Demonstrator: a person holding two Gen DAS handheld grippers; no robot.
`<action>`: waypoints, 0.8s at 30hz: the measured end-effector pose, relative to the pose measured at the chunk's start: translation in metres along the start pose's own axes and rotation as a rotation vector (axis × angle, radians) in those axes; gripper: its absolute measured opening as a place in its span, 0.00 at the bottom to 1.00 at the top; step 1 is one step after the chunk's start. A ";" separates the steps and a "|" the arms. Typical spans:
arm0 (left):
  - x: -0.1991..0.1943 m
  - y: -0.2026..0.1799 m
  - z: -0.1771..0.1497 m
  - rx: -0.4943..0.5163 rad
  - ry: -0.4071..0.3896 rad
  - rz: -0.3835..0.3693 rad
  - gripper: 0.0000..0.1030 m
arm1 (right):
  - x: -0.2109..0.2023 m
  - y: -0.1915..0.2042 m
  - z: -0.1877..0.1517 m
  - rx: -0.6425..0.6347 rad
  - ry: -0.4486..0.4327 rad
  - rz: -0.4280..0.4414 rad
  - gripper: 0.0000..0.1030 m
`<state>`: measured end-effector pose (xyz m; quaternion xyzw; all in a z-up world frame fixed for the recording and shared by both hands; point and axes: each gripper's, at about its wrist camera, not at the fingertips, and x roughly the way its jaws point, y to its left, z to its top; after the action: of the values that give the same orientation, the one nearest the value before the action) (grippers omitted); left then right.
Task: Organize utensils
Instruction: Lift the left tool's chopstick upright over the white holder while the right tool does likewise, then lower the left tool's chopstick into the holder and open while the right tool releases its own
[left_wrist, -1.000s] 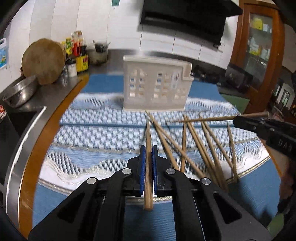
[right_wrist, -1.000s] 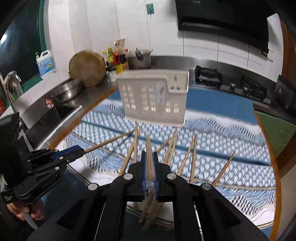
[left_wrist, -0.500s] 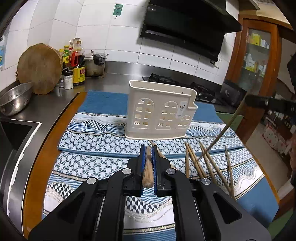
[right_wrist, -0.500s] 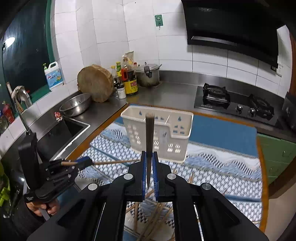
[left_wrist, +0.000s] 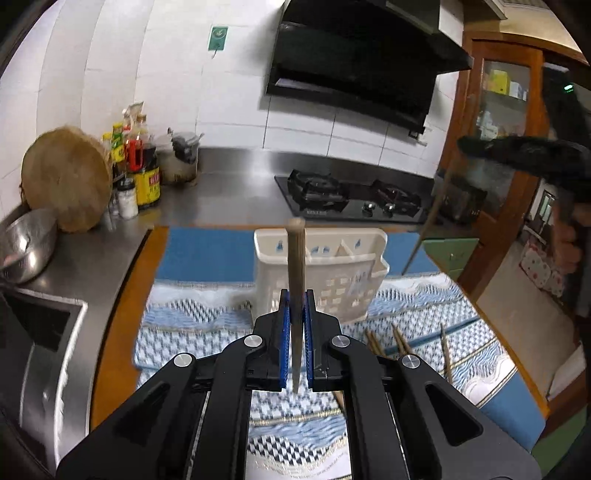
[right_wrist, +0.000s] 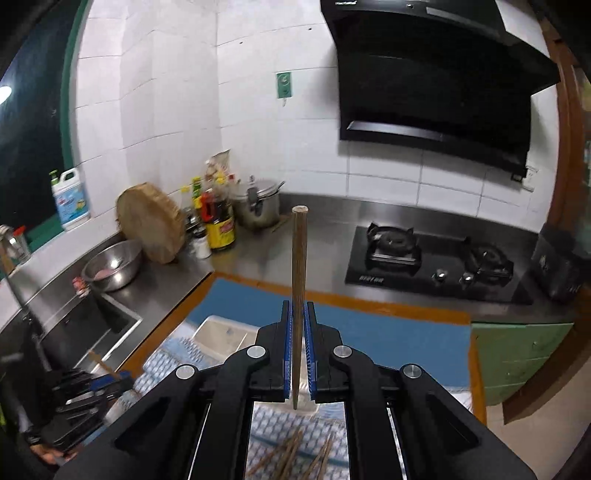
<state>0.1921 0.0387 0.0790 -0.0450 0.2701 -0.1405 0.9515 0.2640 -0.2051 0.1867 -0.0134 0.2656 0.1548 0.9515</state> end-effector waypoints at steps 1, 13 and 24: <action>-0.004 -0.001 0.011 0.010 -0.013 -0.001 0.05 | 0.009 -0.001 0.002 0.006 0.007 -0.014 0.06; -0.035 -0.021 0.125 0.070 -0.252 0.037 0.05 | 0.078 -0.001 -0.017 0.019 0.082 -0.045 0.06; 0.051 -0.001 0.128 -0.051 -0.188 0.045 0.05 | 0.089 -0.006 -0.049 0.003 0.129 -0.032 0.06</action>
<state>0.3006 0.0237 0.1625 -0.0761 0.1839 -0.1075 0.9741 0.3132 -0.1908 0.0989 -0.0260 0.3262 0.1381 0.9348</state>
